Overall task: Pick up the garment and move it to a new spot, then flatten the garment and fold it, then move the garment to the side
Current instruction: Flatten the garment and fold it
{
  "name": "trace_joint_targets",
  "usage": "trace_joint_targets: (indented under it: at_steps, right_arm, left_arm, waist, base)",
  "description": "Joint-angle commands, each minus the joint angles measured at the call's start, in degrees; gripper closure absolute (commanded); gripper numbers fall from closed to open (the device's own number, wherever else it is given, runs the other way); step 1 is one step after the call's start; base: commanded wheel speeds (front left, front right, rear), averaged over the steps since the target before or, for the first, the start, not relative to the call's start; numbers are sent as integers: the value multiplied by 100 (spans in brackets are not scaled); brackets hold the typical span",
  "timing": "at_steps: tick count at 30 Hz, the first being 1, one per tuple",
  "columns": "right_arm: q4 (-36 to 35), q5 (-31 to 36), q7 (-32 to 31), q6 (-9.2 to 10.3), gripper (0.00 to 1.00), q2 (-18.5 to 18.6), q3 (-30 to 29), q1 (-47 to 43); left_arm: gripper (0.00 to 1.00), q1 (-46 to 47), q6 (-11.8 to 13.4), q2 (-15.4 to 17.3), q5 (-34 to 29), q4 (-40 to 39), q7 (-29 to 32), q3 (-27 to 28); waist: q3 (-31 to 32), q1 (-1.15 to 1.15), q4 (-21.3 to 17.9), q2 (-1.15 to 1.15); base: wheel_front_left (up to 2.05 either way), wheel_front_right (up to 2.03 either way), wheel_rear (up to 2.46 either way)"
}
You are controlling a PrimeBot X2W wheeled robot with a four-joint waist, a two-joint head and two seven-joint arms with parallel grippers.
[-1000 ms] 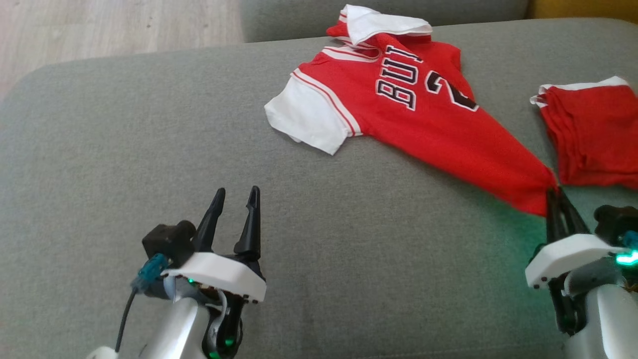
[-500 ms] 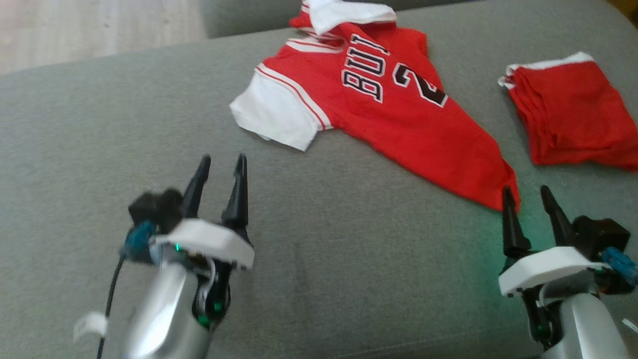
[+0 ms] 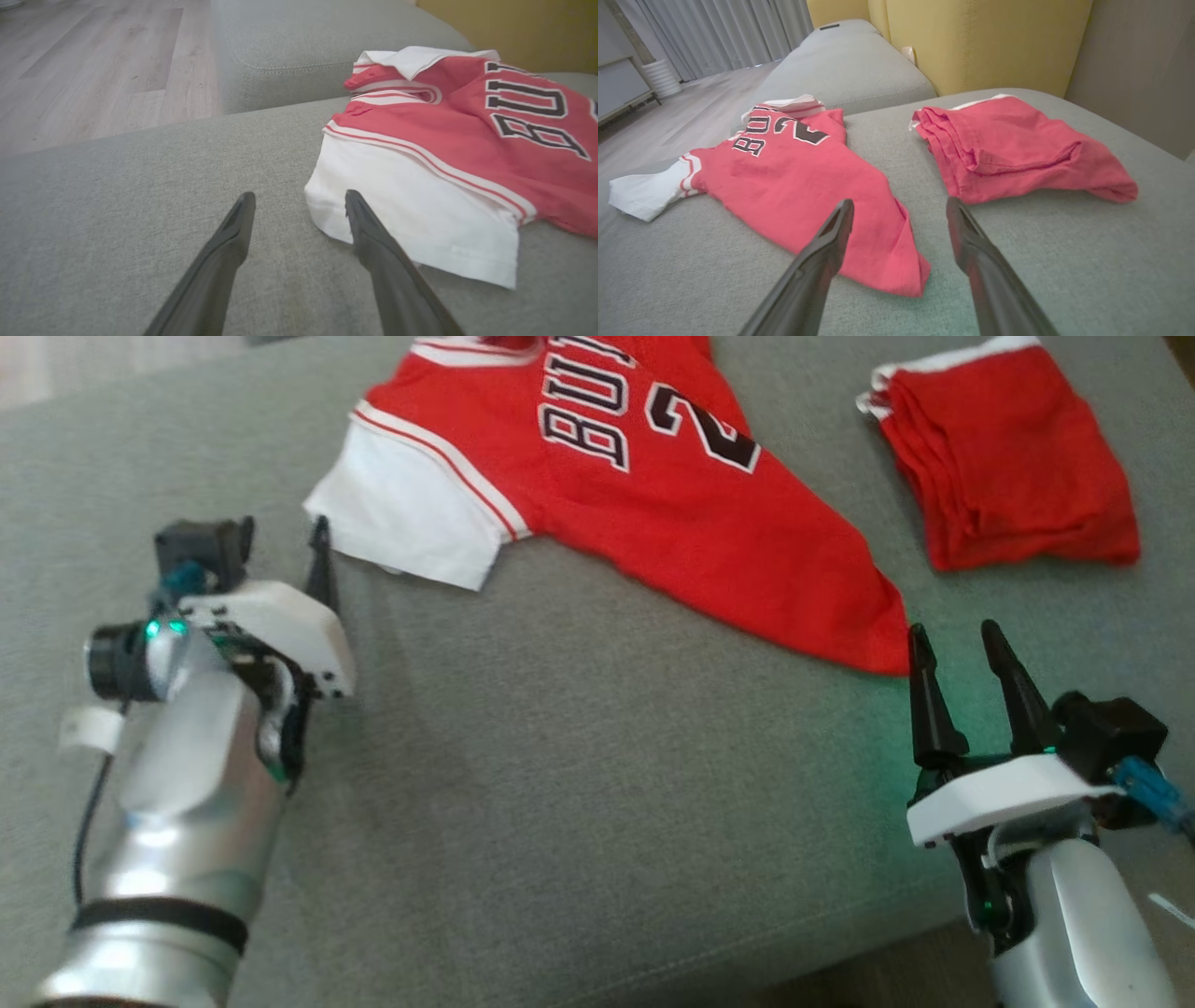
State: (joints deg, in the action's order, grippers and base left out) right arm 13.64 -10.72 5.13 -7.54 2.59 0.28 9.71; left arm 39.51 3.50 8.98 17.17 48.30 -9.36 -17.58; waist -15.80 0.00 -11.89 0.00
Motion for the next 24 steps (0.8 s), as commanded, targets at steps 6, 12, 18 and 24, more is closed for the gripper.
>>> trace_joint_targets:
  at_steps: [6,12,18,24]
  right_arm:
    - [-178,-93,143,5,0,30,142,195]
    - [-127,-110,192,5,0,29,171,239]
    - [-82,-108,200,5,0,29,203,318]
    - [-32,-91,232,5,0,29,128,323]
  left_arm:
    - [0,751,-327,295,-91,618,-134,33]
    - [0,1058,-293,288,-139,1196,-241,-43]
    - [0,1263,-354,273,-200,1707,-252,-179]
    - [100,1339,-526,137,-134,1975,-337,-234]
  waist:
    - [-272,0,-253,0]
    - [-345,0,-310,0]
    - [-396,0,-363,0]
    - [-345,0,-303,0]
  base:
    - [0,0,0]
    - [0,0,0]
    - [0,0,0]
    - [0,0,0]
